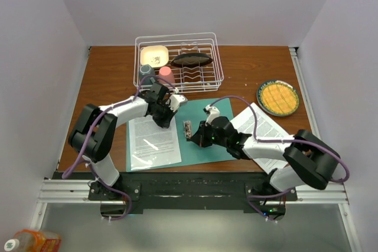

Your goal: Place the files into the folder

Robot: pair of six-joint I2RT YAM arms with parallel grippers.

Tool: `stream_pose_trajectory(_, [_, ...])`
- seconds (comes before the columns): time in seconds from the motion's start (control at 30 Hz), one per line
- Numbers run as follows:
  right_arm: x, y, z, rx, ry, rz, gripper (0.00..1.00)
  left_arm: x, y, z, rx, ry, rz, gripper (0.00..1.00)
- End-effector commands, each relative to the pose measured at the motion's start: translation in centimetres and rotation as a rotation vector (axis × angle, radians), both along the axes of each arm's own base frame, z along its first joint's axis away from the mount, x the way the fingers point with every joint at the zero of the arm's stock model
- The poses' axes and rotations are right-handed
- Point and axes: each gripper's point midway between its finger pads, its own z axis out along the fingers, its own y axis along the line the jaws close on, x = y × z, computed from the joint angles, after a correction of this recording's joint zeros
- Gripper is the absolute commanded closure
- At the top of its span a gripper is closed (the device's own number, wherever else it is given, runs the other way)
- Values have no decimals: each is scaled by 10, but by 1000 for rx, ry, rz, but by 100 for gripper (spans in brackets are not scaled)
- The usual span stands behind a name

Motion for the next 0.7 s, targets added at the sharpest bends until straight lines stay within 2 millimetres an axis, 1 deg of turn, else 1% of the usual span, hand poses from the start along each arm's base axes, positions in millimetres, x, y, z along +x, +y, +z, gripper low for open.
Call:
stream_pose_trajectory(0.0, [-10,30,4,84,-6,98,100,3,0,-4,9,-9,-17,95])
stream_pose_trajectory(0.07, [-10,38,-1,109,14,98,100,5,0,-5,14,-10,-18,95])
stream_pose_trajectory(0.1, [-8,42,4,140,3,101,100,4,1,-6,15,-8,-16,95])
stream_pose_trajectory(0.13, [-7,44,3,144,6,101,100,4,1,-6,17,-11,-14,95])
stream_pose_trajectory(0.2, [-2,51,10,167,-6,97,100,5,1,-5,16,-16,-18,95])
stream_pose_trajectory(0.27, [2,55,13,179,-12,89,100,4,1,-5,18,-16,-17,95])
stream_pose_trajectory(0.3, [7,59,20,199,-29,85,100,4,1,-4,15,-18,-18,95])
stream_pose_trajectory(0.37, [13,60,20,212,-24,77,100,4,1,-3,13,-21,-21,95])
stream_pose_trajectory(0.4, [17,63,26,237,-37,74,100,4,1,-4,12,-20,-20,95])
stream_pose_trajectory(0.47, [22,63,24,262,-18,68,100,5,0,-1,6,-26,-21,96])
stream_pose_trajectory(0.5, [26,65,28,288,-26,68,100,4,0,-2,7,-24,-26,95])
stream_pose_trajectory(0.57, [33,63,29,307,-24,50,100,3,0,0,2,-25,-32,96])
stream_pose_trajectory(0.67, [43,63,25,295,-35,32,100,3,-1,4,-7,-33,-37,96])
